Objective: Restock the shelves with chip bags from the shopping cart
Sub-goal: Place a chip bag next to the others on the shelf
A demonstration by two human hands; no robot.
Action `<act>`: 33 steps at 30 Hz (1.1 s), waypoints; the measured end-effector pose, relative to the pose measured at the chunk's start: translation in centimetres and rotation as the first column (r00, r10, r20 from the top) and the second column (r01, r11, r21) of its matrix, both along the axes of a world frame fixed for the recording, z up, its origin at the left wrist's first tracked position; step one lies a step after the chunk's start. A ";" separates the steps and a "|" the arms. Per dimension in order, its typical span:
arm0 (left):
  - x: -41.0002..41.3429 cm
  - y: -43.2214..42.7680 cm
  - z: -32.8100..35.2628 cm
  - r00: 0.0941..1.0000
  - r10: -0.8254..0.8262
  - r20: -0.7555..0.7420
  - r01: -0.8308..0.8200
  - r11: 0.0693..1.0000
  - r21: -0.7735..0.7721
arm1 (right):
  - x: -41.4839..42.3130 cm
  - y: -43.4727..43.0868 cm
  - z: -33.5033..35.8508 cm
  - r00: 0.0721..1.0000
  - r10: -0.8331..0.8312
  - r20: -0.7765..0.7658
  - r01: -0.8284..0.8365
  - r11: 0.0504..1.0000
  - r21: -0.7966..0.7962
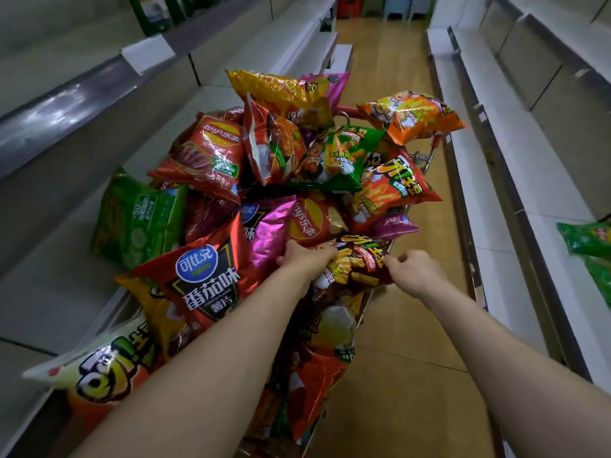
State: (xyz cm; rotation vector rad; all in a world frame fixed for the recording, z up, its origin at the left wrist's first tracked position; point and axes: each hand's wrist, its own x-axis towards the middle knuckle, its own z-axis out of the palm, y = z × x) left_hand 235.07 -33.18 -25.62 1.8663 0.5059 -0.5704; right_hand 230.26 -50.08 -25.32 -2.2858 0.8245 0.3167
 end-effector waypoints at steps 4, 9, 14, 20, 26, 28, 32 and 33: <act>0.7 0.7 0.6 0.995 0.102 0.023 -0.100 0.992 -0.074 | 0.4 0.0 1.1 0.998 -0.016 0.064 0.015 1.000 0.012; 0.3 1.4 4.1 0.977 0.068 -0.203 -0.116 0.965 -0.235 | 0.1 0.1 3.8 0.939 -0.093 0.332 0.043 0.987 0.154; -1.0 1.8 6.6 0.971 -0.006 -0.241 -0.104 0.890 -0.445 | -0.1 1.6 7.4 0.777 -0.250 0.578 0.062 0.943 0.326; -1.1 1.4 7.5 0.968 0.216 -0.129 -0.243 0.679 -0.693 | 1.4 3.9 10.1 0.768 -0.428 0.477 0.106 0.818 0.565; -2.0 1.3 8.9 0.975 0.224 -0.016 -0.173 0.704 -0.689 | 1.6 6.9 10.3 0.823 -0.442 0.357 0.053 0.686 0.726; -2.0 1.8 8.3 0.993 0.114 -0.031 -0.109 0.783 -0.612 | 1.7 6.5 9.9 0.796 -0.462 0.391 0.042 0.687 0.726; -2.1 3.2 8.8 0.998 0.042 0.049 -0.008 0.833 -0.553 | 1.8 5.5 9.8 0.812 -0.414 0.412 -0.031 0.674 0.738; -2.0 3.4 8.9 0.998 0.010 0.066 0.026 0.850 -0.527 | 2.0 5.2 9.9 0.826 -0.379 0.417 -0.061 0.675 0.735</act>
